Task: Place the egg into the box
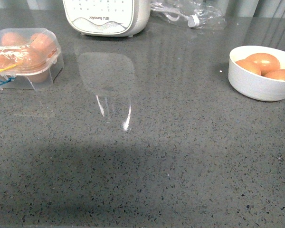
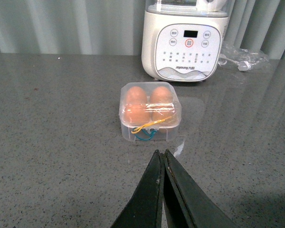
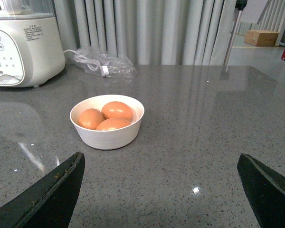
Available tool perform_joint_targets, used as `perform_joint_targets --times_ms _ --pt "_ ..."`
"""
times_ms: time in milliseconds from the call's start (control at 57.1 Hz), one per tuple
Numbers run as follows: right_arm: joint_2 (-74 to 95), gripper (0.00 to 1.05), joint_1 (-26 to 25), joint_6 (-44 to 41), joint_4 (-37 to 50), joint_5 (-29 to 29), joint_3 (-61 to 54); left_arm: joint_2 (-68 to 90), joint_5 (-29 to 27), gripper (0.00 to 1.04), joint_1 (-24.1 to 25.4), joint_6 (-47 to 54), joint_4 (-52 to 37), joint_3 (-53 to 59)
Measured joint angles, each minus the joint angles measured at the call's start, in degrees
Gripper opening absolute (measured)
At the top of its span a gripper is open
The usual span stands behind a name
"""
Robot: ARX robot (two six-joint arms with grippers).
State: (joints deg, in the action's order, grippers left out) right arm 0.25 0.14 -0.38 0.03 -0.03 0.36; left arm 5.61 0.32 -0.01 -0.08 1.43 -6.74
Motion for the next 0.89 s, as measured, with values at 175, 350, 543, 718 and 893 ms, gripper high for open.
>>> perform_joint_targets --times_ms 175,350,543,718,893 --pt "0.00 0.97 0.00 0.00 0.00 0.00 0.00 -1.14 -0.42 0.04 0.00 -0.02 -0.37 1.64" --pt "0.00 0.97 0.00 0.00 0.00 0.02 0.00 -2.01 -0.33 0.04 0.00 -0.02 -0.66 2.78" --pt "0.00 0.97 0.00 0.00 0.00 0.02 0.00 -2.84 -0.35 0.04 0.00 -0.02 -0.74 3.76" --pt "0.00 0.97 0.00 0.00 0.00 0.02 0.00 -4.90 -0.28 0.04 0.00 -0.04 -1.05 5.11" --pt "0.00 0.97 0.00 0.00 0.00 0.00 0.00 -5.38 -0.35 0.04 0.00 -0.02 -1.27 5.14"
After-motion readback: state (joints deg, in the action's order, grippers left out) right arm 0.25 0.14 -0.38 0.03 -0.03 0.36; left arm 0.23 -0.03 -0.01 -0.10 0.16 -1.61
